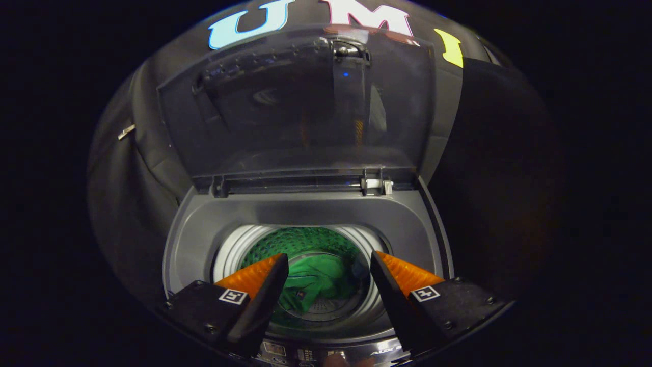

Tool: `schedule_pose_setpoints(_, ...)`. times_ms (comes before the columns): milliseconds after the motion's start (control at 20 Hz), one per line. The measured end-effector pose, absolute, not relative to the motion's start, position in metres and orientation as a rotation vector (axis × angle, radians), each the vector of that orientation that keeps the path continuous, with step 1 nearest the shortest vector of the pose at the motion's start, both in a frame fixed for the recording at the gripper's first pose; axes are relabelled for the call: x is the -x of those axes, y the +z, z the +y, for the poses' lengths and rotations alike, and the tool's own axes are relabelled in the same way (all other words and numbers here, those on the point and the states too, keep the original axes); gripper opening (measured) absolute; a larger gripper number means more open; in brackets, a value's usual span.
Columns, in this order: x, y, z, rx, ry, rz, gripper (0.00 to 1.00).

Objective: Put the clothes into the washing machine and then close the washing machine lid.

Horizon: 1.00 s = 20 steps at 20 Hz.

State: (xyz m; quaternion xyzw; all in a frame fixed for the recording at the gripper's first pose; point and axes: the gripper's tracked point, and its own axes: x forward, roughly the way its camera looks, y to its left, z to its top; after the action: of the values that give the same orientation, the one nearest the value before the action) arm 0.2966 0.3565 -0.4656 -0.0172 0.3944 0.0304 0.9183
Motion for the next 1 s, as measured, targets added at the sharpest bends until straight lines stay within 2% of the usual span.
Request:
schedule_pose_setpoints(600, -0.297, -0.253, 0.375, -0.010, 0.191, 0.416, 1.00)
schedule_pose_setpoints(850, -0.319, -0.198, 0.376, -0.016, 0.196, 0.335, 0.99)
schedule_pose_setpoints(1000, -0.337, -0.195, 0.381, -0.032, 0.195, 0.342, 0.99)
